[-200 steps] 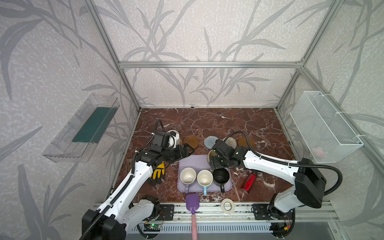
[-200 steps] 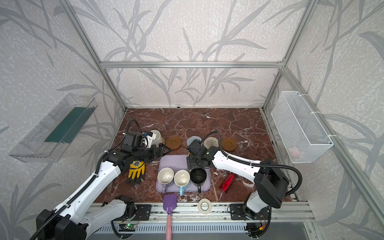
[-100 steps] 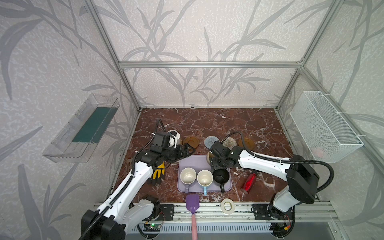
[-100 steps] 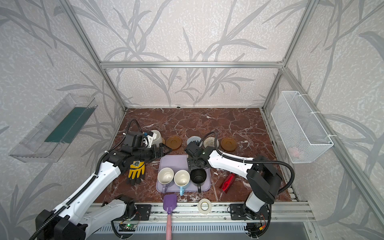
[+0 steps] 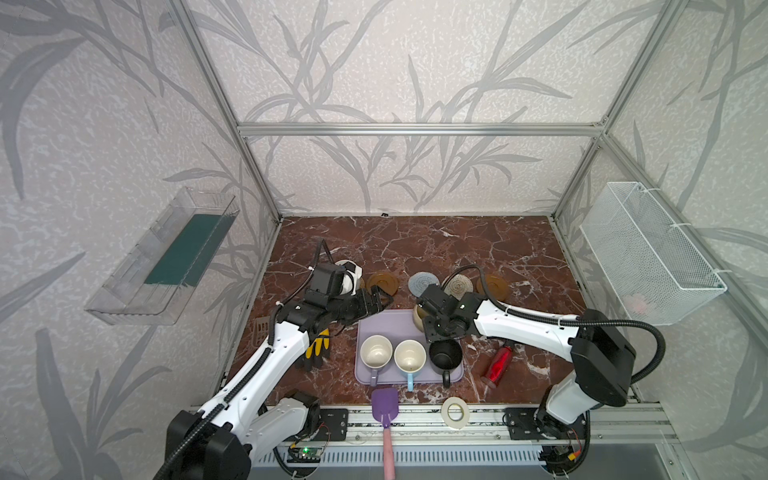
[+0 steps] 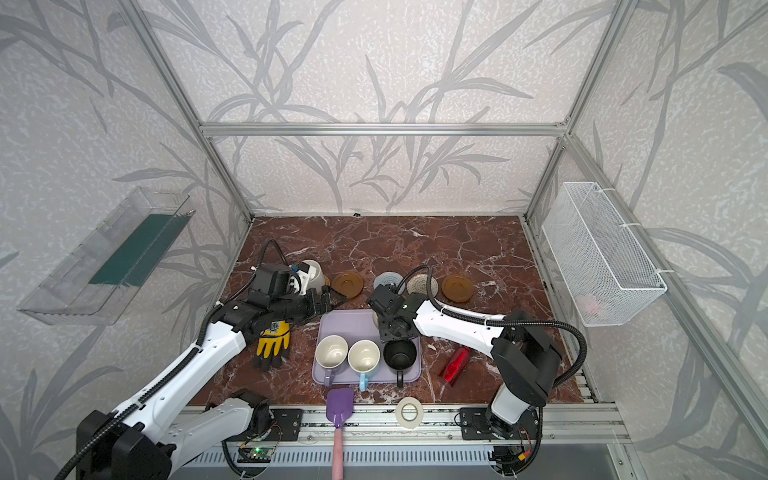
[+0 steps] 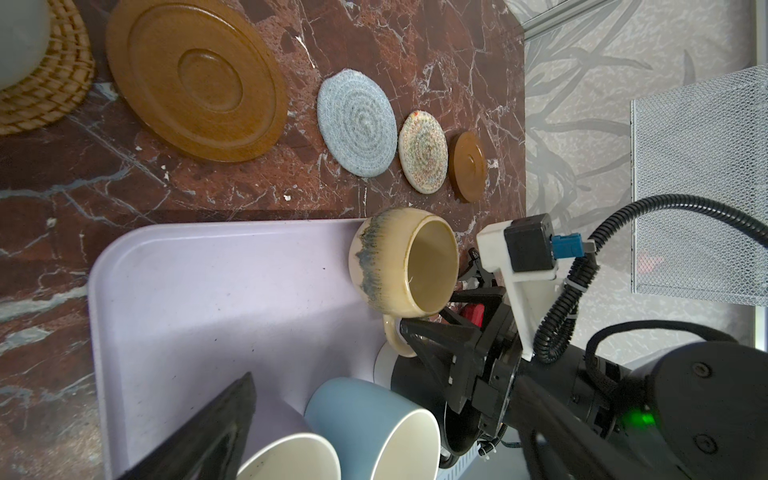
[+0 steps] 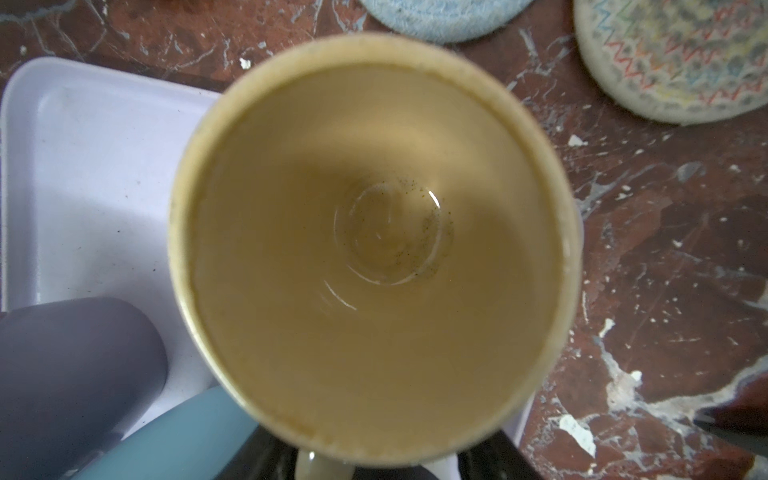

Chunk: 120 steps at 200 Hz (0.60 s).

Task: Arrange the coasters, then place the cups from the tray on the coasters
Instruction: 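Lift the cream glazed mug off the tray with right gripper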

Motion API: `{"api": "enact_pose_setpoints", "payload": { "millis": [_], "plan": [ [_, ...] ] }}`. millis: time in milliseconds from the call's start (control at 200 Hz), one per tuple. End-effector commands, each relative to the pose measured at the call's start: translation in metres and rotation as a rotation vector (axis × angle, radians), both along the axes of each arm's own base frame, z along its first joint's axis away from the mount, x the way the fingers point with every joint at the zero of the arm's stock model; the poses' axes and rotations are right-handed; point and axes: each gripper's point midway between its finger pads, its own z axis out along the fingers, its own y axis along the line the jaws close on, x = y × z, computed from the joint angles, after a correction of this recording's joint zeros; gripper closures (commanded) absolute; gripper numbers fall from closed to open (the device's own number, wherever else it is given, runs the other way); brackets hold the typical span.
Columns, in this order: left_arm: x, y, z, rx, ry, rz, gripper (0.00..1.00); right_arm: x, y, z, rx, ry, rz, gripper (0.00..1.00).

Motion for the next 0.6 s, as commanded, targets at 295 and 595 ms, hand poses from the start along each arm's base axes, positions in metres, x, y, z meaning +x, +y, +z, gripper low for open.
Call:
{"api": "enact_pose_setpoints", "payload": {
  "millis": [295, 595],
  "plan": [
    [0.012, -0.003, 0.007, -0.017, -0.025, 0.030, 0.03, 0.012, 0.006, 0.011, 0.016, -0.046, 0.003, 0.56],
    [0.015, -0.004, 0.003, -0.019, -0.018, 0.030, 0.03, 0.018, 0.008, 0.017, 0.014, -0.073, 0.002, 0.68]
  ]
}}
